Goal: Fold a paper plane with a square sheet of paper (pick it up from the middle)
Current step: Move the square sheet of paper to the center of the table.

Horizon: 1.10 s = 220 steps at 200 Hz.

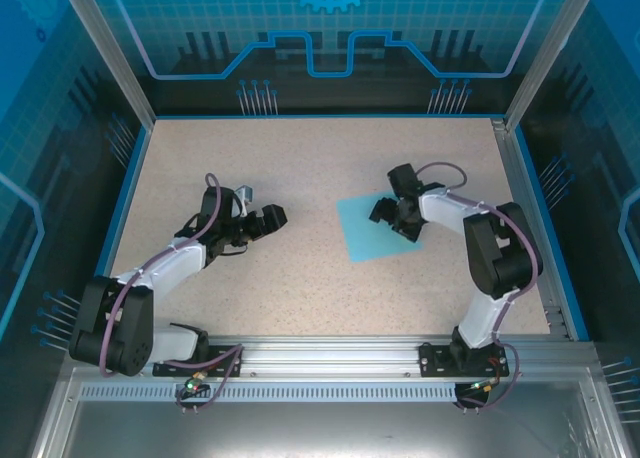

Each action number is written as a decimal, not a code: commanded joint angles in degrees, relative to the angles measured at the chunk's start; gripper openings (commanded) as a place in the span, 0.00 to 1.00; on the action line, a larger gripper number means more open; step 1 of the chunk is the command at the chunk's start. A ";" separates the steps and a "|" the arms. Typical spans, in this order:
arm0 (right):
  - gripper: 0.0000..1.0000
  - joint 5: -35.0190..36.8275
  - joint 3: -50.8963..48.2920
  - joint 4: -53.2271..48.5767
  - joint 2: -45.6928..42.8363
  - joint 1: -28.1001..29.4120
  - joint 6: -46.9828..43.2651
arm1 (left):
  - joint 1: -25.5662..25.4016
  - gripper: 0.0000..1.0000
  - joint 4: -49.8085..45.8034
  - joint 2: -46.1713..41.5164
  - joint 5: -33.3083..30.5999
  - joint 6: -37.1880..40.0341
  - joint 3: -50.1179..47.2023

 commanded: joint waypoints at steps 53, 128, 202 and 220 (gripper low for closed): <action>0.86 4.30 -4.59 -2.18 -2.60 14.85 27.23 | -0.70 0.99 1.24 0.54 1.49 0.00 0.46; 0.99 9.13 14.62 -19.24 2.35 16.51 -15.15 | -3.68 0.99 3.55 2.20 4.33 -1.79 0.19; 0.99 6.82 23.80 -25.13 11.18 17.58 -15.23 | -5.61 0.99 4.86 4.41 3.12 -4.12 -0.18; 0.99 6.80 26.17 -26.63 13.43 17.65 -14.89 | -5.58 0.99 4.54 4.30 2.85 -3.78 -0.03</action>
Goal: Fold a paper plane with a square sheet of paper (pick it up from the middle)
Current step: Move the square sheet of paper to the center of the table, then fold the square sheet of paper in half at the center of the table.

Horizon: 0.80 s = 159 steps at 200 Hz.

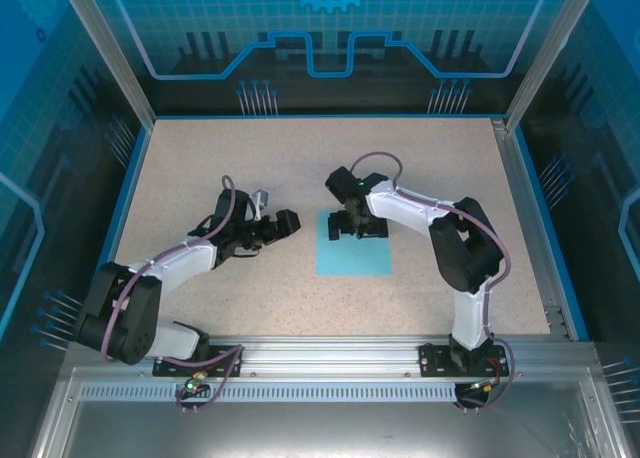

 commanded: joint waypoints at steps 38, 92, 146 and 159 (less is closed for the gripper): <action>0.99 -1.57 6.83 -5.52 5.78 0.61 -0.44 | -0.44 0.99 -0.18 0.79 0.91 -0.07 0.70; 0.99 -2.76 7.02 -5.40 9.18 0.58 0.71 | -0.54 0.99 -0.60 1.25 1.07 0.62 1.00; 0.99 -4.24 3.75 -3.49 11.75 0.50 3.11 | -0.60 0.99 -0.99 1.44 1.08 0.68 1.27; 0.99 -4.70 2.95 -2.62 11.68 0.55 3.29 | -0.61 0.99 -1.09 1.59 1.09 0.85 1.36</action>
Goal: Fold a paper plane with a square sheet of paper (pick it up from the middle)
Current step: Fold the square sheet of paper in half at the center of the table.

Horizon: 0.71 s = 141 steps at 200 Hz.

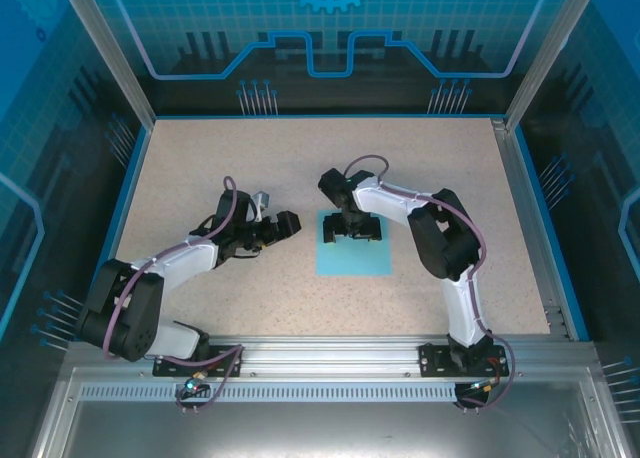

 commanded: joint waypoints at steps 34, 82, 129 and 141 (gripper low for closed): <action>0.99 0.23 -0.21 -1.90 1.01 0.85 0.05 | -0.67 0.99 -0.69 1.16 1.23 0.79 1.43; 0.99 2.35 0.94 -2.59 -3.01 0.26 -0.58 | -1.21 0.99 -0.64 1.68 1.18 0.83 1.96; 0.99 -0.36 -3.25 0.56 -0.02 0.20 1.19 | -1.39 0.99 -0.69 2.24 1.18 0.91 2.01; 0.99 -0.68 -4.59 1.19 1.14 0.17 1.88 | -1.39 0.99 -0.60 2.32 1.18 0.91 2.04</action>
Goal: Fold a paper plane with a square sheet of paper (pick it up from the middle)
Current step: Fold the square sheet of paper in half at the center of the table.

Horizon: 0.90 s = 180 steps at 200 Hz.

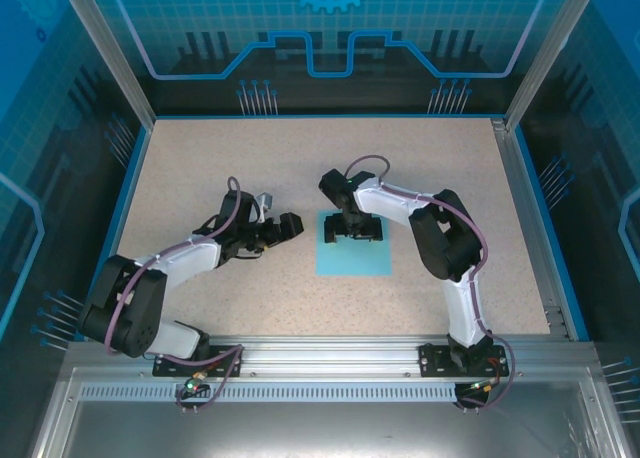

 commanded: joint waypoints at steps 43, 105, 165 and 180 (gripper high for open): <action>0.99 -3.19 -5.11 2.47 3.48 0.21 1.44 | -0.50 0.99 -1.14 0.95 1.24 1.20 2.15; 0.97 -3.14 -4.66 2.74 1.60 0.17 0.17 | -0.54 0.99 -1.11 0.64 1.13 1.08 1.75; 0.93 -3.32 -4.20 2.77 1.35 0.08 -0.23 | -0.59 0.99 -1.40 0.51 1.10 1.24 1.79; 0.88 -3.63 -4.05 2.86 1.46 0.07 -0.41 | -0.59 0.99 -1.61 0.51 1.15 1.25 1.89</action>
